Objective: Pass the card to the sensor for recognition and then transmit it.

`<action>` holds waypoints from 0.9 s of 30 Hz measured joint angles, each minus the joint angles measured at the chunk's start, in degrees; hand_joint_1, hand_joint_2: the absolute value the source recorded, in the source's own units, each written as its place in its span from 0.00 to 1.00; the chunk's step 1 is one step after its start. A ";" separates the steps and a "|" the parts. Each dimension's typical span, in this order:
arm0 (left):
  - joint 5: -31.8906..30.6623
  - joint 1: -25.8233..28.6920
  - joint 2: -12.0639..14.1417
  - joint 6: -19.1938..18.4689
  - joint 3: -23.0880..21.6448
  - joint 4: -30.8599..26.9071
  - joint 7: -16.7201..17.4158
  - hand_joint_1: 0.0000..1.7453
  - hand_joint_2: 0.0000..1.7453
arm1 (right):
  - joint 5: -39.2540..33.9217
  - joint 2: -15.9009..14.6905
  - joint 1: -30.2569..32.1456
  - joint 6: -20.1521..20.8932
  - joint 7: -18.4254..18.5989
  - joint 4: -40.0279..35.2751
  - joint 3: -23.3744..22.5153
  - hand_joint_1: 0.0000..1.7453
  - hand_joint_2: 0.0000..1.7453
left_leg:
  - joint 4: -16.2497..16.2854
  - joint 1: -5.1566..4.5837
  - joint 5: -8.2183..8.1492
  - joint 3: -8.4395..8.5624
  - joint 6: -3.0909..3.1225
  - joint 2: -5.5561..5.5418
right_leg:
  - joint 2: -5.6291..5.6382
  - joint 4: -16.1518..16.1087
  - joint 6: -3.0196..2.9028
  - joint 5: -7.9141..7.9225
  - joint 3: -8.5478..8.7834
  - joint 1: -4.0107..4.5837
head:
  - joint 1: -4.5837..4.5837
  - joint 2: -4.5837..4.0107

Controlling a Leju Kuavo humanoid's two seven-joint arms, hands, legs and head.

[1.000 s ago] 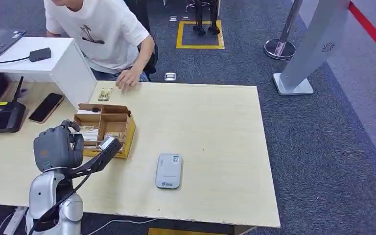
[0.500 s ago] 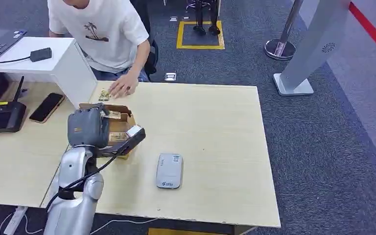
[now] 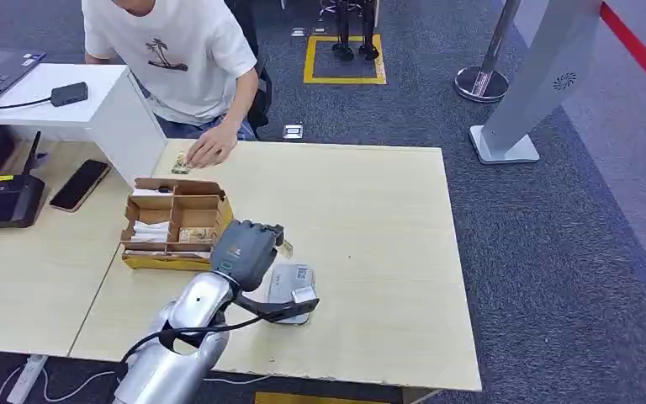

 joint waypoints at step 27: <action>1.09 3.89 1.90 -1.31 -3.58 -5.70 2.49 1.00 1.00 | -0.98 -0.02 0.02 -0.44 0.00 0.00 -0.65 0.00 0.00 | 0.00 -0.01 0.01 0.00 -0.01 -0.01 | 0.00 0.00 0.00 0.00 0.01 0.00 | 0.00 0.00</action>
